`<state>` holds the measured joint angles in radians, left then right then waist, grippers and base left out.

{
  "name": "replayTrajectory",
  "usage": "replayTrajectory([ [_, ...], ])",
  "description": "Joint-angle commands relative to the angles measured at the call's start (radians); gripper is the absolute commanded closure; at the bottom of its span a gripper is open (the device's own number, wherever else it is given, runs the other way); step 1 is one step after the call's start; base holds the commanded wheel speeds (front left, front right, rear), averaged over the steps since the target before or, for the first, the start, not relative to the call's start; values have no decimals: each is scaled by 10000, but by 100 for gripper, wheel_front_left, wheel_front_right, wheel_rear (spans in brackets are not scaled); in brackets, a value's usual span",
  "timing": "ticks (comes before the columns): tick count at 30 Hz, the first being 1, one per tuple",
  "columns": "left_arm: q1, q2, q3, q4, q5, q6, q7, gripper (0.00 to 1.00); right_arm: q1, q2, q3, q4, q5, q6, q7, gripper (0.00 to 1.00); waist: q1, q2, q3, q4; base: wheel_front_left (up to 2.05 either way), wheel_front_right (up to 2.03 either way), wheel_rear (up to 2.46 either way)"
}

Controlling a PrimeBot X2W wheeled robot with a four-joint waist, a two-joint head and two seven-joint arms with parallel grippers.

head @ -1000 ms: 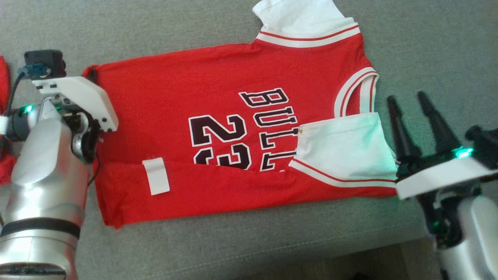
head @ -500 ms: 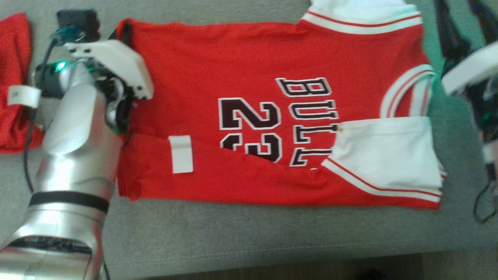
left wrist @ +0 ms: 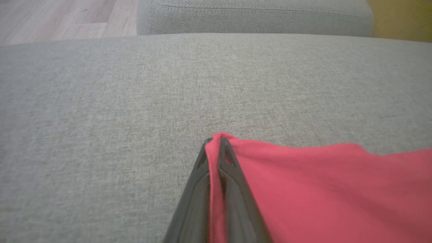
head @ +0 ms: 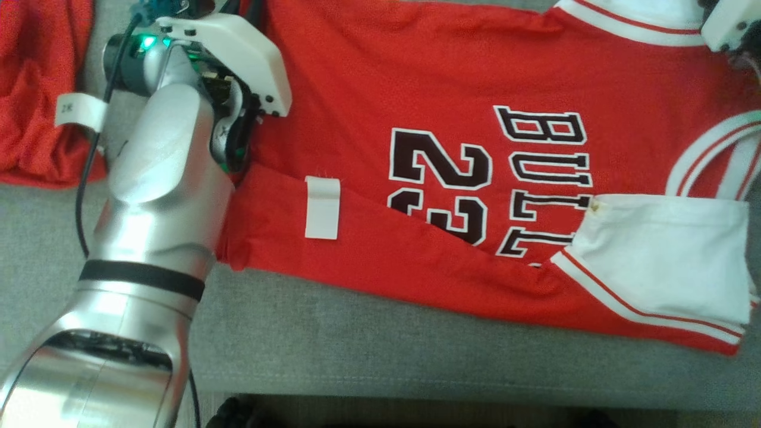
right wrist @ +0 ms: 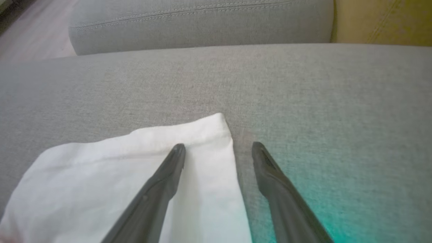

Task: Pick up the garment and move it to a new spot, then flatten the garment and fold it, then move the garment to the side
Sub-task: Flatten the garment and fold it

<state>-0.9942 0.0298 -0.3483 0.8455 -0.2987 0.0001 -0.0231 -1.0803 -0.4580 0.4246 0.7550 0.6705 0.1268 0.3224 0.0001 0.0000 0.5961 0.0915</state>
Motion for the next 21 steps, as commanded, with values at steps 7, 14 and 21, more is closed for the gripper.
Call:
replayTrajectory([
  [7, -144, 216, -255, 289, -314, 74, -92, 100, -990, -383, 1116, 594, 513, 39, 552, 0, -1, 0, 184, 183, 0, 0, 0],
  [14, -201, 209, -425, 504, -527, 125, -326, 100, -1264, -578, 1800, 334, 1212, 39, 17, 100, -1, 0, 92, 107, 0, 0, 0],
  [21, -32, 396, -350, 338, -681, 71, -710, 100, -860, -982, 1932, -632, 1871, 39, -1333, 100, -1, 0, -325, -45, 0, 0, 0],
])
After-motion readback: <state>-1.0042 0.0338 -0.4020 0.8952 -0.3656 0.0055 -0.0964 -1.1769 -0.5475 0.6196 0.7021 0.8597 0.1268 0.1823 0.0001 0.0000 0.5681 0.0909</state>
